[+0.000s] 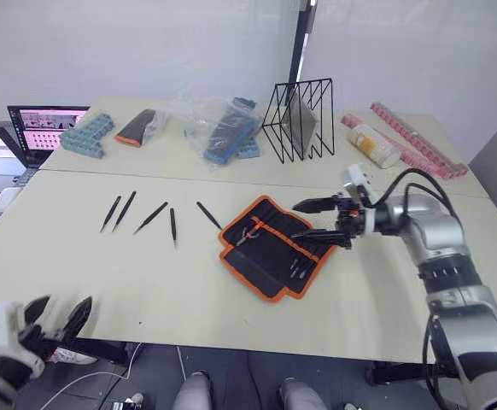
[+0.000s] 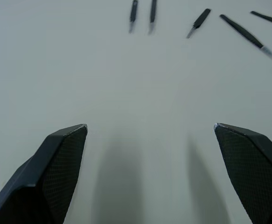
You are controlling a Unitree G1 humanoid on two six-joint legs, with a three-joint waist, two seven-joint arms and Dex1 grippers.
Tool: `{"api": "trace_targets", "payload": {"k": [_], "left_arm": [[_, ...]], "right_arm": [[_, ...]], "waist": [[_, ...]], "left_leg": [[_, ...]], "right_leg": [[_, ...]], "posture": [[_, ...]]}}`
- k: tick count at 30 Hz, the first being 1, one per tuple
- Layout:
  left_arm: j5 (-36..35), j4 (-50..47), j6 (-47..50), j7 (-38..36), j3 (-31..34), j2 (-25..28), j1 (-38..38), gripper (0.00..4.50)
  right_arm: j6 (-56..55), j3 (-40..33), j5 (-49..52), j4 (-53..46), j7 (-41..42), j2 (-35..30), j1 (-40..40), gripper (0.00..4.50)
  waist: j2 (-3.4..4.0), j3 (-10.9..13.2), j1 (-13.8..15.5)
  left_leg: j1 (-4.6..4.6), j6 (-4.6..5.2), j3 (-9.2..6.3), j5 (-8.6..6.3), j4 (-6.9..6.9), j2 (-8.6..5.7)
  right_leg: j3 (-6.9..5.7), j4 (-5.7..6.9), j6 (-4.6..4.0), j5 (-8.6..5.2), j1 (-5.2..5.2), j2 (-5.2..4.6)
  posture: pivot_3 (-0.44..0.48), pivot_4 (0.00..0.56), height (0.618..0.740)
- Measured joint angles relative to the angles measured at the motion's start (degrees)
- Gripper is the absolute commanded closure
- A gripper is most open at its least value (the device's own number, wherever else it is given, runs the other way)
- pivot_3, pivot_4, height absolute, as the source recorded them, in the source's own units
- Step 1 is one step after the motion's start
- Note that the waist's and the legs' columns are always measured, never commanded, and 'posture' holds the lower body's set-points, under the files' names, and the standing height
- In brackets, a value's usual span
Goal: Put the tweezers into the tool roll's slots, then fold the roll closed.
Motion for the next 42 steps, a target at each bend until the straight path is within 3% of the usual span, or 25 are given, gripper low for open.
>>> {"api": "trace_targets", "payload": {"k": [8,14,17,26,32,37,42], "left_arm": [[-1.14,-4.23,-4.05,3.34,2.24,-7.45,7.04,0.00],[-2.42,-6.80,-4.93,4.77,2.19,-7.42,6.94,0.00],[-3.20,-6.87,-3.25,6.10,2.16,-3.63,4.29,0.00],[-4.44,-1.83,6.30,10.18,1.14,11.32,-11.45,0.00],[-1.48,14.77,12.20,8.89,-7.68,21.11,-30.55,0.00],[1.72,28.37,15.03,8.13,-14.73,23.22,-45.16,0.00],[7.47,44.67,12.45,4.23,-21.16,25.51,-55.22,0.00]], "right_arm": [[-0.59,1.48,-1.08,0.58,2.57,2.45,-3.69,0.03],[-0.58,2.19,-1.41,0.48,2.70,3.21,-3.60,0.03],[0.16,2.08,-1.33,-1.39,2.62,2.47,-2.55,0.03],[2.32,-0.74,-0.54,-12.07,-2.61,-0.54,5.53,0.03],[7.25,-5.40,2.13,-25.63,-10.77,-2.70,15.31,0.03],[11.81,-7.12,6.20,-36.54,-16.21,-2.55,17.29,0.03],[13.39,-8.53,7.48,-40.36,-20.72,-3.15,19.27,0.03]], "waist": [[-0.06,0.02,-0.18],[-0.06,0.02,-0.26],[-0.06,0.02,-0.01],[-0.08,0.01,-0.40],[-0.10,0.01,0.03],[-0.12,0.01,-0.15],[-0.13,0.00,0.01]], "left_leg": [[-0.02,0.00,0.01,0.00,0.01,-0.02],[-0.04,0.00,0.01,0.00,0.01,-0.02],[-0.04,0.00,-0.01,0.00,0.02,-0.03],[-0.03,-0.03,0.01,0.02,0.06,-0.02],[-0.05,-0.22,-0.12,0.14,-0.01,0.02],[-0.09,-0.26,-0.14,0.17,-0.01,0.03],[-0.12,-0.27,-0.14,0.18,0.00,0.01]], "right_leg": [[0.01,0.02,-0.03,-0.02,-0.05,-0.01],[0.01,0.04,-0.04,-0.02,-0.08,-0.01],[-0.01,0.09,-0.03,-0.02,-0.09,0.00],[-0.03,0.37,-0.03,-0.02,-0.20,-0.01],[-0.22,0.48,-0.04,-0.02,-0.26,0.03],[-0.24,0.51,-0.04,-0.02,-0.30,0.05],[-0.27,0.71,-0.04,-0.01,-0.39,0.04]], "posture": [[0.000,0.150,0.734],[0.000,0.150,0.734],[0.000,0.150,0.734],[0.000,0.150,0.734],[0.000,0.150,0.734],[0.000,0.150,0.734],[0.000,0.150,0.734]]}}
